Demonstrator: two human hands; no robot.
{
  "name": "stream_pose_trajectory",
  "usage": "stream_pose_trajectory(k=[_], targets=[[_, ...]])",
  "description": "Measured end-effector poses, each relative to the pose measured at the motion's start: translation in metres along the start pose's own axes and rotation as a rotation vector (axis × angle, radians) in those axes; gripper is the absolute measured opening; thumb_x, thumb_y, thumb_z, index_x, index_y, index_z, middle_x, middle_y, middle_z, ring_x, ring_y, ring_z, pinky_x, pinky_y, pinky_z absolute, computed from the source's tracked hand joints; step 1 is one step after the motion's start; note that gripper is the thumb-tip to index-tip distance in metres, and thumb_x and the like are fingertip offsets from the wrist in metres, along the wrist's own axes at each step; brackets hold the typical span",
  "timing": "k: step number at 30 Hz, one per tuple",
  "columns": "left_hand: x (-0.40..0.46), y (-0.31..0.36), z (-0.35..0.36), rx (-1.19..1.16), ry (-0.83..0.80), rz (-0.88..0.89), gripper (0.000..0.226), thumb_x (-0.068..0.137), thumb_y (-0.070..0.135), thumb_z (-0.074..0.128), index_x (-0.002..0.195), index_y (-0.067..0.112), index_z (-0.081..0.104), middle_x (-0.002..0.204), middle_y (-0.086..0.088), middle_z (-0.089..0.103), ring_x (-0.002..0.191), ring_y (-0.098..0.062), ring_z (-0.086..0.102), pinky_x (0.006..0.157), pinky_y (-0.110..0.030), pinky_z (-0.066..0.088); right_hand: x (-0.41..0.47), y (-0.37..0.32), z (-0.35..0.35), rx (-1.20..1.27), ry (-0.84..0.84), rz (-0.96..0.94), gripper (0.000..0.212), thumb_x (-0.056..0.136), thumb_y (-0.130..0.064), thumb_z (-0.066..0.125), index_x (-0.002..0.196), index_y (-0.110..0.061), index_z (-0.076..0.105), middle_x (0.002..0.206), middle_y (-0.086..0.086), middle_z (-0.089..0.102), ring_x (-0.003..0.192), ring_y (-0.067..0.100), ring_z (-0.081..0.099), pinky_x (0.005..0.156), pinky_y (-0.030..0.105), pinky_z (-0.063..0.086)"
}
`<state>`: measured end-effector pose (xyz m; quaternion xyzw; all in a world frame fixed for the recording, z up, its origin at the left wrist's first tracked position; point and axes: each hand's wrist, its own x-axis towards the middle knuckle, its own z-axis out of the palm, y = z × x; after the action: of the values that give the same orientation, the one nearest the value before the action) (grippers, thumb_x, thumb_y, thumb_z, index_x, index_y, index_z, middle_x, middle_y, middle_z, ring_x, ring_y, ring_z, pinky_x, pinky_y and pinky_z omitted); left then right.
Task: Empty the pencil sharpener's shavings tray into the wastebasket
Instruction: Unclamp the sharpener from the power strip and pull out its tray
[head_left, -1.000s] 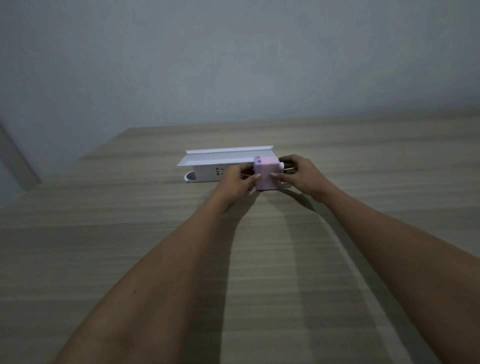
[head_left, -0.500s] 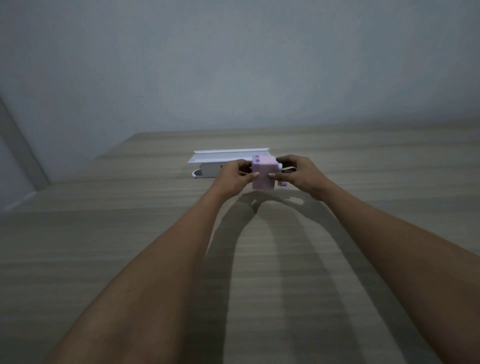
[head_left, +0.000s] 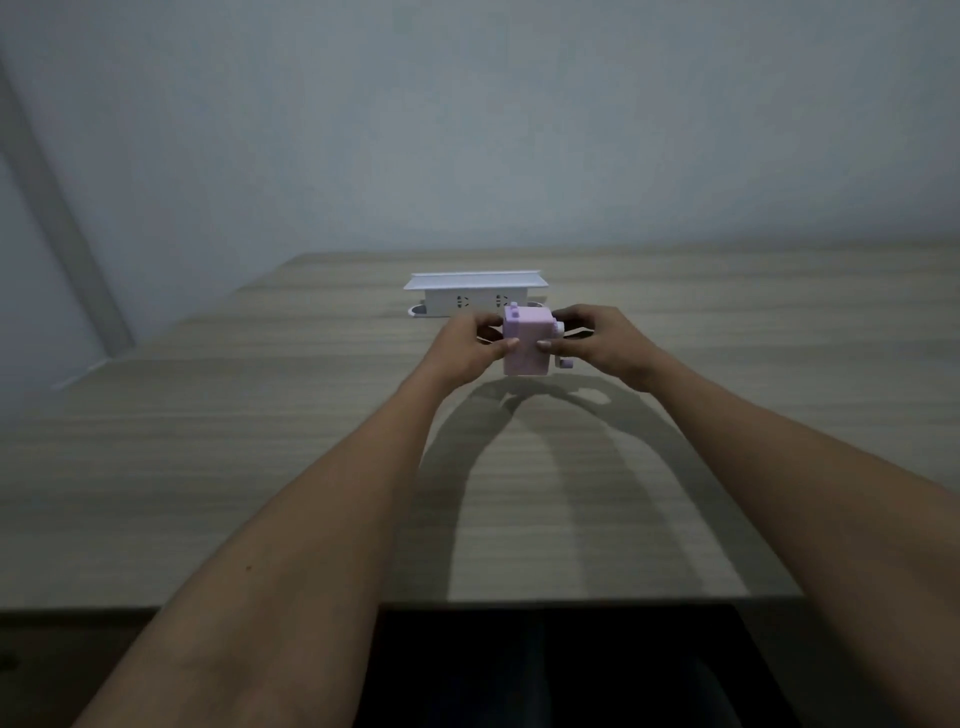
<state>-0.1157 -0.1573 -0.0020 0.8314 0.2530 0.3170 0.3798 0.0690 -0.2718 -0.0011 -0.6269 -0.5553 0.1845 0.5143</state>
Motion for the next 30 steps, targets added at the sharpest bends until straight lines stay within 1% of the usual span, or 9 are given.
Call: stream_pose_trajectory(k=[5,9,13,15,20,22,24,27,30], targets=[[-0.03,0.005,-0.001,-0.001,0.005,-0.009,0.036,0.09,0.012,0.072,0.124,0.005,0.069,0.11,-0.017,0.075,0.092,-0.021,0.067,0.089,-0.038,0.055,-0.027,-0.003,0.008,-0.005,-0.009,-0.018,0.044,0.081,-0.006,0.081,0.122,-0.001,0.068,0.118,0.018,0.071,0.094,0.02,0.067,0.072,0.021,0.059],[-0.046,0.004,0.002,-0.019,0.003,-0.039,0.04,0.089,0.011,0.073,0.127,0.002,0.066,0.107,-0.015,0.073,0.093,-0.023,0.067,0.091,-0.041,0.056,-0.038,0.0,0.012,-0.031,-0.008,-0.017,0.047,0.08,-0.008,0.083,0.124,0.001,0.068,0.119,0.02,0.072,0.096,0.022,0.068,0.082,0.037,0.059],[-0.055,-0.003,0.005,-0.024,-0.027,-0.062,0.039,0.089,0.009,0.073,0.126,0.0,0.066,0.102,-0.017,0.071,0.09,-0.022,0.065,0.083,-0.037,0.056,-0.048,0.006,0.019,-0.027,-0.018,-0.018,0.048,0.081,-0.007,0.081,0.126,0.002,0.066,0.119,0.021,0.071,0.096,0.021,0.068,0.072,0.026,0.06],[-0.056,-0.004,0.005,-0.047,-0.021,-0.06,0.038,0.09,0.01,0.072,0.126,0.001,0.066,0.103,-0.018,0.071,0.089,-0.022,0.065,0.088,-0.042,0.056,-0.049,0.007,0.021,0.005,-0.019,-0.004,0.049,0.082,-0.008,0.08,0.128,-0.001,0.065,0.12,0.02,0.071,0.097,0.021,0.067,0.069,0.023,0.061],[-0.057,-0.009,0.003,-0.099,-0.083,-0.096,0.054,0.085,0.013,0.078,0.136,0.008,0.06,0.117,-0.016,0.072,0.1,-0.026,0.071,0.091,-0.045,0.058,-0.047,0.009,0.019,0.065,-0.06,0.036,0.051,0.08,-0.009,0.083,0.128,-0.006,0.067,0.118,0.015,0.073,0.097,0.02,0.07,0.072,0.021,0.059],[-0.056,-0.014,0.003,-0.136,-0.115,-0.123,0.065,0.08,0.013,0.082,0.14,0.011,0.057,0.118,-0.012,0.072,0.105,-0.026,0.071,0.088,-0.041,0.06,-0.046,0.011,0.019,0.094,-0.1,0.068,0.049,0.079,-0.006,0.083,0.125,-0.004,0.068,0.116,0.018,0.074,0.095,0.022,0.072,0.076,0.027,0.062],[-0.055,-0.017,0.005,-0.12,-0.14,-0.124,0.069,0.078,0.011,0.084,0.14,0.012,0.055,0.117,-0.006,0.072,0.103,-0.018,0.071,0.087,-0.03,0.061,-0.043,0.013,0.019,0.105,-0.114,0.087,0.047,0.078,-0.003,0.082,0.123,0.0,0.068,0.115,0.022,0.074,0.091,0.022,0.072,0.075,0.029,0.062],[-0.052,-0.023,0.007,-0.136,-0.129,-0.137,0.074,0.074,0.01,0.085,0.141,0.011,0.055,0.116,-0.01,0.074,0.107,-0.025,0.071,0.097,-0.046,0.057,-0.041,0.015,0.017,0.105,-0.135,0.1,0.045,0.08,-0.002,0.081,0.122,0.002,0.068,0.114,0.021,0.074,0.085,0.017,0.073,0.072,0.024,0.06],[-0.051,-0.025,0.005,-0.149,-0.122,-0.152,0.071,0.072,0.01,0.087,0.137,0.012,0.06,0.113,-0.013,0.075,0.108,-0.028,0.071,0.099,-0.047,0.055,-0.038,0.017,0.014,0.101,-0.176,0.111,0.043,0.082,-0.003,0.079,0.123,0.0,0.067,0.113,0.019,0.074,0.085,0.015,0.073,0.075,0.024,0.059]])
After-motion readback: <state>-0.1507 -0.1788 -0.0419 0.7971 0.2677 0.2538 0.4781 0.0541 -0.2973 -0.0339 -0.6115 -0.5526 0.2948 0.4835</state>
